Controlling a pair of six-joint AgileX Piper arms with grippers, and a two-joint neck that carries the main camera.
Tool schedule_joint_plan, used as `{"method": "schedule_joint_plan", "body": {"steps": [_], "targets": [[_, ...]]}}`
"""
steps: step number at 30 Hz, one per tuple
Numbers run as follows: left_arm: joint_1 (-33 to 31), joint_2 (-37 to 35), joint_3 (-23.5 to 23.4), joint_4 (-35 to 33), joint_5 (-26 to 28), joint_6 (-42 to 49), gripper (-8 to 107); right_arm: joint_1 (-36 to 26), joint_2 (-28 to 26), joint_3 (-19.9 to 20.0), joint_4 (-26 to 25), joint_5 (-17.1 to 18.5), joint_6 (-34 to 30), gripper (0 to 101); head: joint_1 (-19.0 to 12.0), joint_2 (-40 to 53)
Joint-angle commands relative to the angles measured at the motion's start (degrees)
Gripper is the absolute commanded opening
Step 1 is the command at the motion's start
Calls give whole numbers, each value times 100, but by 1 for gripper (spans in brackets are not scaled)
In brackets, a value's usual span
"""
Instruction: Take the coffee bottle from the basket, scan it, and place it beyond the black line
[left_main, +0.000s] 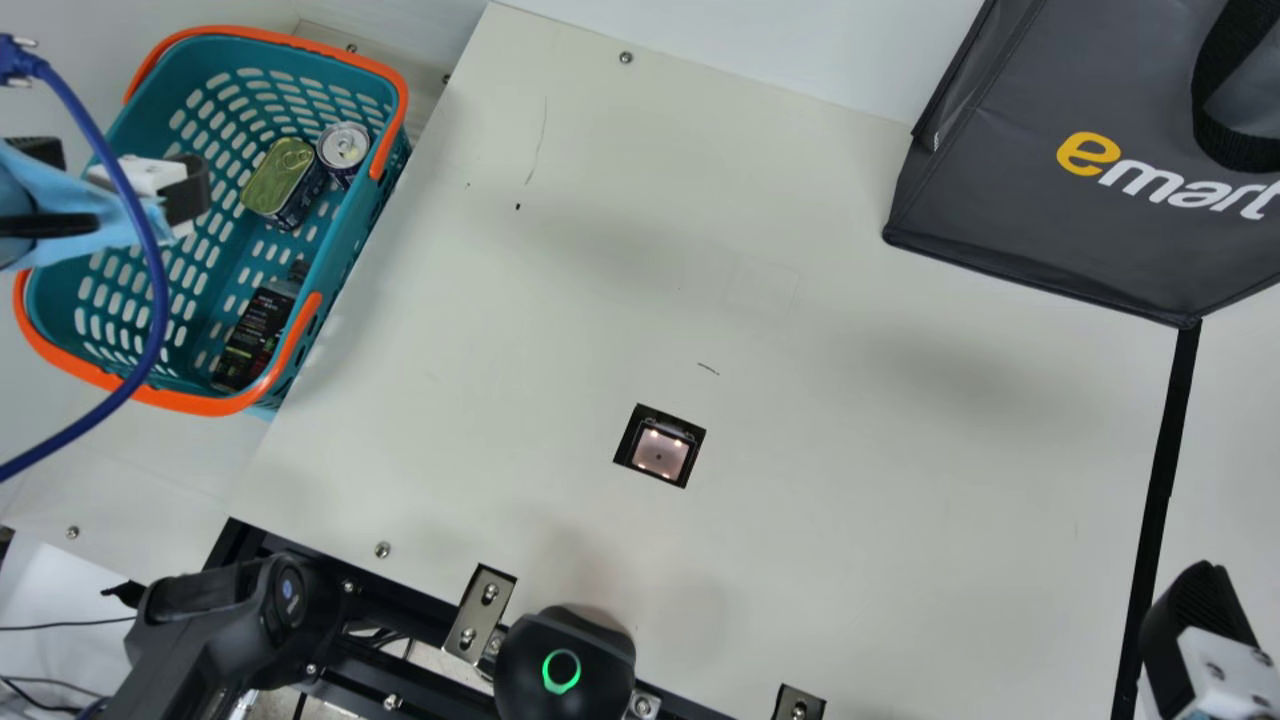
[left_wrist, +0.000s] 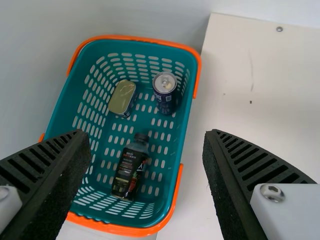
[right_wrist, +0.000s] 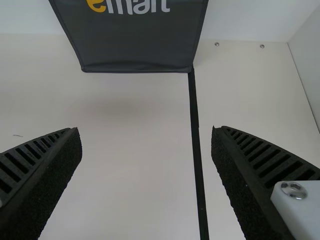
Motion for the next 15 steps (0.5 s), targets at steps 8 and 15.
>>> {"method": "schedule_joint_plan", "body": {"steps": [8,15], "targets": [[-181,396,-72,296,-9,-323,90,0,0,0,0,0,0,91,-148,14],[-409,838,-170,525,-165,-622,90,0,0,0,0,0,0,91,-148,14]]}}
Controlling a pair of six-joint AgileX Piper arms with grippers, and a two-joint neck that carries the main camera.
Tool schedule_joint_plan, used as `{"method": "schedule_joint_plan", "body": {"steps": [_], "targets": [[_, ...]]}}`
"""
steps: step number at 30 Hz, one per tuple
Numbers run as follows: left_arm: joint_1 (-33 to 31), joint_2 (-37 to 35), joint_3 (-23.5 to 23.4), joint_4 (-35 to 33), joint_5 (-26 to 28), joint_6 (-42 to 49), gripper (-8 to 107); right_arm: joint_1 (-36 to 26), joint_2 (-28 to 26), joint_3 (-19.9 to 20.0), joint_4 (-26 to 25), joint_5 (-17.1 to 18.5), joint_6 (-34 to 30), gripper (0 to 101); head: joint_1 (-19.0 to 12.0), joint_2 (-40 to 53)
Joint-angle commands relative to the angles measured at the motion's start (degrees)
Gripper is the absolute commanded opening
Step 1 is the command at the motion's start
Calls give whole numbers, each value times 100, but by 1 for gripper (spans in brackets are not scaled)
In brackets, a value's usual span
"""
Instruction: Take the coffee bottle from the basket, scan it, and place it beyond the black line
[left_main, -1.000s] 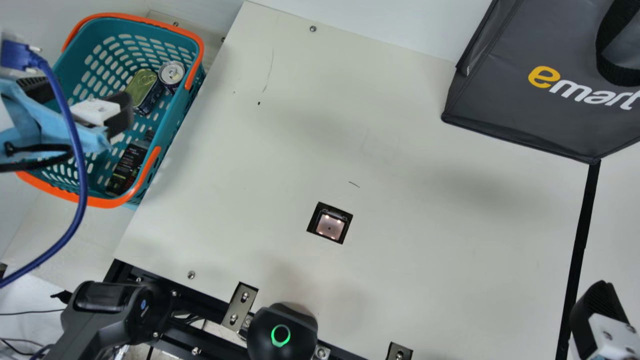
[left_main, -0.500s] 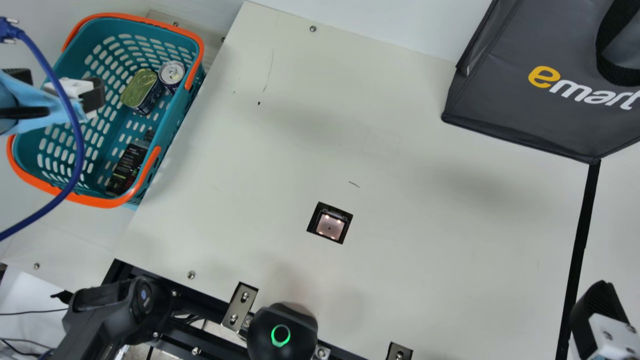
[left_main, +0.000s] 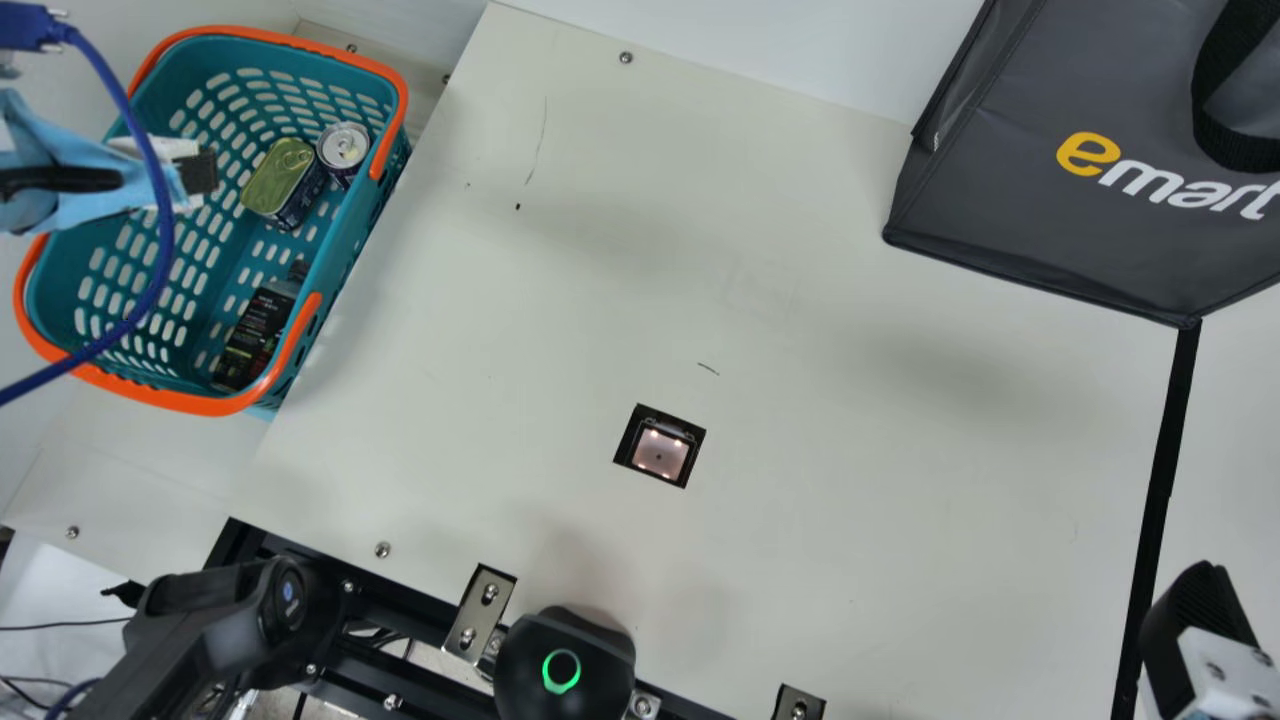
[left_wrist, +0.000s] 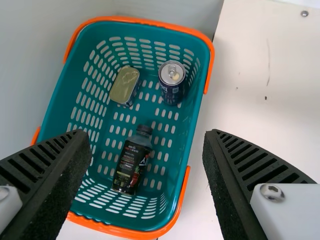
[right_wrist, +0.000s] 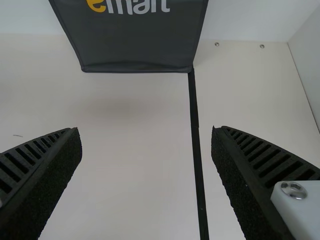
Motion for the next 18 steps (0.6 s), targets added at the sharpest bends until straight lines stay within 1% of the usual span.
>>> {"method": "schedule_joint_plan", "body": {"steps": [1,11,18], "targets": [[-22,146,-34,41,-31,-58,90,0,0,0,0,0,0,91,-157,14],[124,787,-258,-15,-110,24,90,0,0,0,0,-6,0,91,-157,14],[397,1114,-271,-140,-166,313,90,0,0,0,0,-6,0,91,-157,14]]}}
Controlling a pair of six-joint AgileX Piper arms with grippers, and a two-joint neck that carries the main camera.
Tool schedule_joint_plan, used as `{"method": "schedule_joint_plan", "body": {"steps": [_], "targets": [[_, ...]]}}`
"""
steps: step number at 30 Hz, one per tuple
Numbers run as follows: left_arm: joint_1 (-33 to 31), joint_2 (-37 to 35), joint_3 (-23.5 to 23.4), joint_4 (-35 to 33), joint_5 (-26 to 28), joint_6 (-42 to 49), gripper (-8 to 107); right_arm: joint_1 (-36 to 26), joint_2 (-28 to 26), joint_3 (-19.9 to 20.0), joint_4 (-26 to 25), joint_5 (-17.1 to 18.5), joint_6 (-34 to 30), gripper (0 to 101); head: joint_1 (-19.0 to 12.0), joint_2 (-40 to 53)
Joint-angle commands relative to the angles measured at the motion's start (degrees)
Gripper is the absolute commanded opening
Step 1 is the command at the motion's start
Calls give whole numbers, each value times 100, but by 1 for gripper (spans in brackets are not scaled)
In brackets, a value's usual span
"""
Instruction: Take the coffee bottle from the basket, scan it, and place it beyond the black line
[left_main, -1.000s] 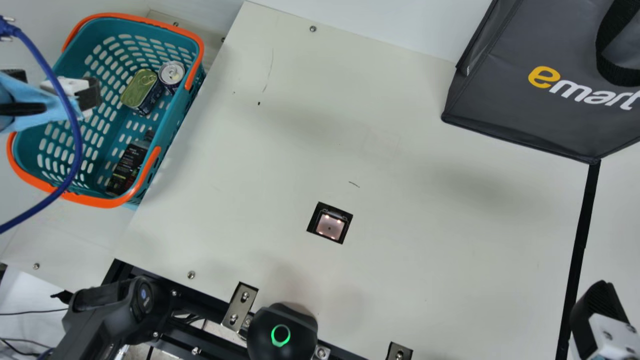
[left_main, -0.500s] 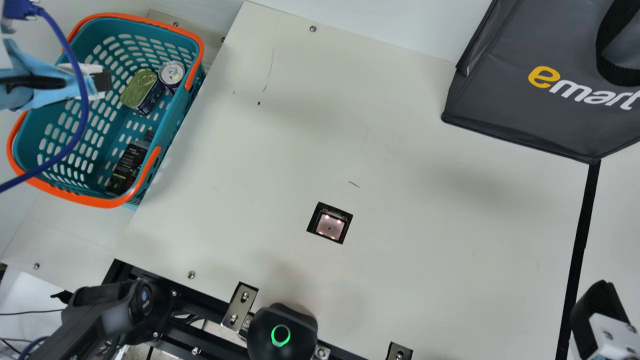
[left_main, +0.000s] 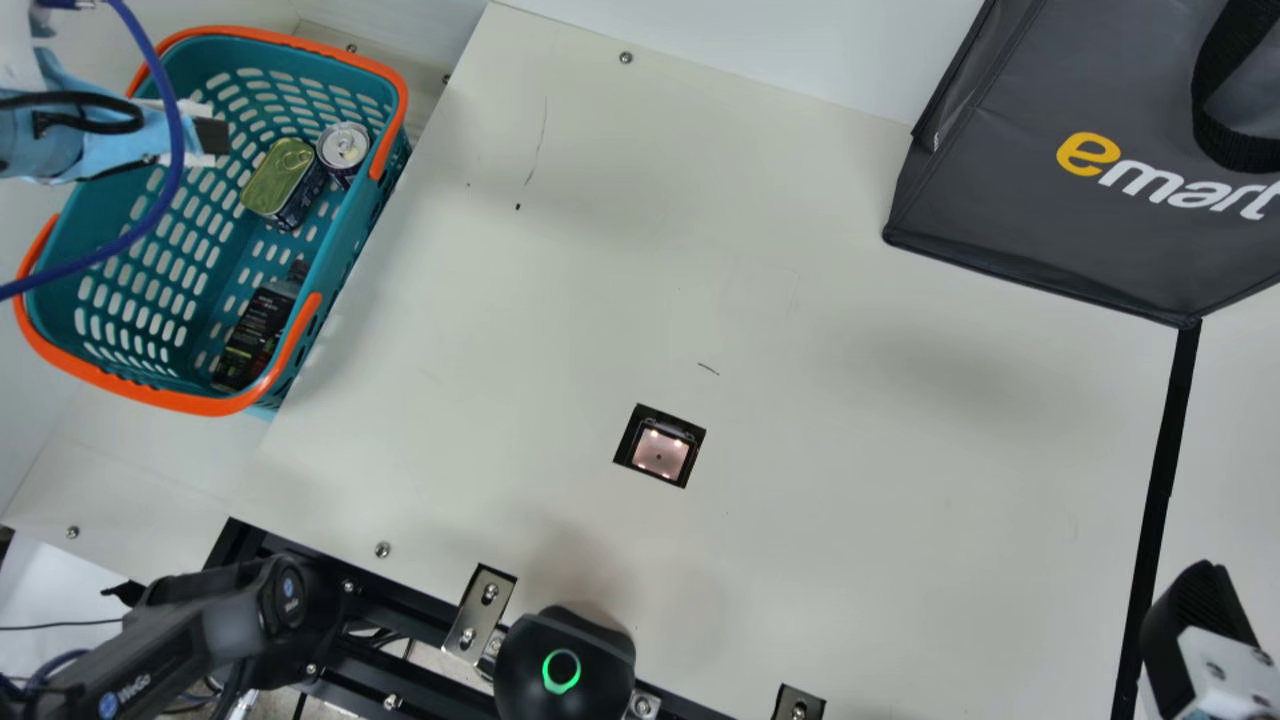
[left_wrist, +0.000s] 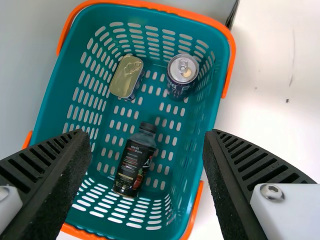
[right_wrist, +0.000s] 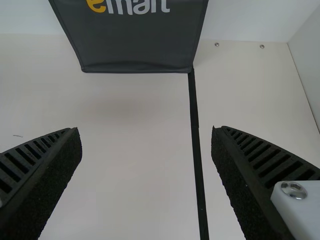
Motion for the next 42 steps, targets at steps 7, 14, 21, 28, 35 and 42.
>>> {"method": "schedule_joint_plan", "body": {"steps": [7,14,21,28,35,42], "targets": [[279,294,68,-93,-124,313,90,0,0,0,0,0,0,91,-157,14],[427,500,189,-129,-290,519,90,0,0,0,0,0,0,91,-157,14],[554,738,308,-176,-469,773,90,0,0,0,0,0,0,91,-157,14],[658,993,481,-217,-693,1088,90,0,0,0,0,0,0,91,-157,14],[702,1313,607,-242,-954,1307,90,0,0,0,6,14,0,91,-157,14],[668,1716,577,-308,-1145,1556,90,0,0,0,6,13,0,91,-157,14]]}}
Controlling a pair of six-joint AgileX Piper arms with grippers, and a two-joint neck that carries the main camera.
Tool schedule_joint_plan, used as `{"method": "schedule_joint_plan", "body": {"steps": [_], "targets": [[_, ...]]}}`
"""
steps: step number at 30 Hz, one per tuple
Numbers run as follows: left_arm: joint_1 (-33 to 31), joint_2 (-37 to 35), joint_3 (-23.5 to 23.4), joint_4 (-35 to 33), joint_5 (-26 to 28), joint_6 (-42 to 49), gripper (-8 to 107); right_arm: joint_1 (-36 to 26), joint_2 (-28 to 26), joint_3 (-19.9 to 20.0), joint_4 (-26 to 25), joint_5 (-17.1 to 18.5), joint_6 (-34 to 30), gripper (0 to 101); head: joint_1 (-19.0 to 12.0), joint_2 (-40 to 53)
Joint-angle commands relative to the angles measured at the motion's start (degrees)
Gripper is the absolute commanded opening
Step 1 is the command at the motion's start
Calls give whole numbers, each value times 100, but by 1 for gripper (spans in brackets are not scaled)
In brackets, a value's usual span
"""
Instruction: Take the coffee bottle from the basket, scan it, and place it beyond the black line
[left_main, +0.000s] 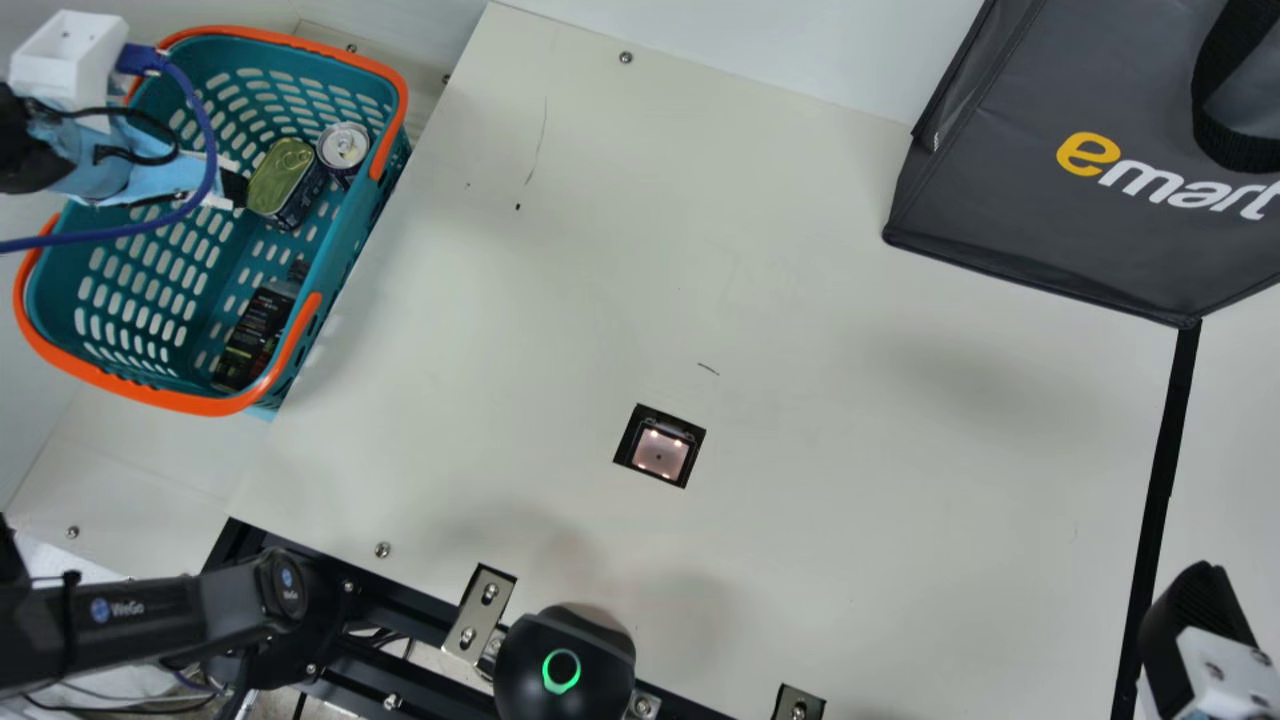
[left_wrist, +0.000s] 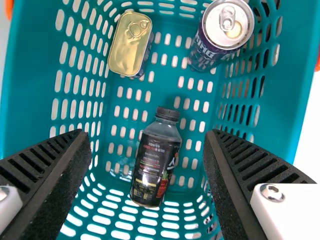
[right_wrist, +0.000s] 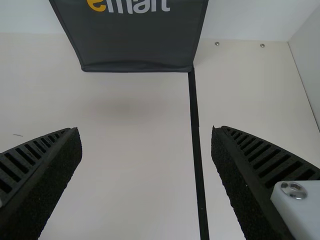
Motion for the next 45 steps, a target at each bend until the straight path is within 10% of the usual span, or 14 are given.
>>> {"method": "schedule_joint_plan", "body": {"steps": [1,45], "targets": [[-13,121,-22,-18,-25,68,90,0,0,0,0,0,0,91,-157,14],[-198,1739,352,-170,-1172,729,90,0,0,0,0,-12,0,91,-157,14]]}}
